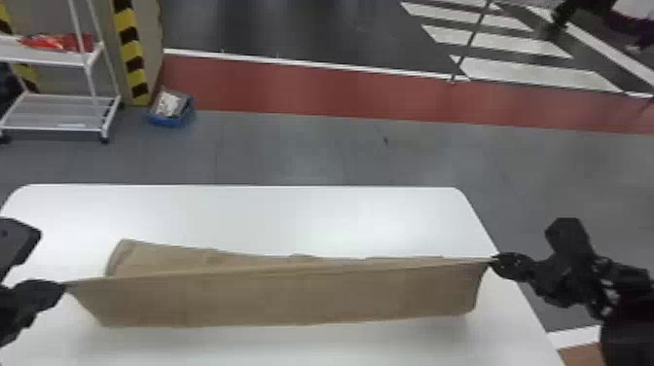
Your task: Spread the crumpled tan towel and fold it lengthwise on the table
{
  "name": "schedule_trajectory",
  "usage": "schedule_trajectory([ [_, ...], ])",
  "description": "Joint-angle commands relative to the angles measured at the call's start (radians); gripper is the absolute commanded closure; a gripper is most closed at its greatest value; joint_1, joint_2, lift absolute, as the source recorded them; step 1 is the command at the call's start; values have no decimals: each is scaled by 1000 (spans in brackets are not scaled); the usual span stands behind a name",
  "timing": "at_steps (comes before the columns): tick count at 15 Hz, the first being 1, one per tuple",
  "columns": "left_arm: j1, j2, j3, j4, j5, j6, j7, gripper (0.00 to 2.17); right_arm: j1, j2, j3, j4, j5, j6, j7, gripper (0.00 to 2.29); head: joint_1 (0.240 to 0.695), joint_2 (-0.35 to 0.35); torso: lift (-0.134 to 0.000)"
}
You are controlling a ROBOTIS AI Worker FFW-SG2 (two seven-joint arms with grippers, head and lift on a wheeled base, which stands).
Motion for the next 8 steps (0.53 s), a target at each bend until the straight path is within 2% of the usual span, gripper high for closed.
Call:
schedule_trajectory([
  [1,-72,-3,-17,63,-34,25,-3,1841,-53,-9,20,59,31,3,0,1831,695,-237,0],
  [4,-140,-3,-58,135,-93,56,-7,1838,-83,-18,45,105,51,0,-6,1831,695,-234,0],
  [8,-187,-3,-101,183,-112,65,-7,1838,-97,-20,49,120,54,3,-8,1831,695,-235,0],
])
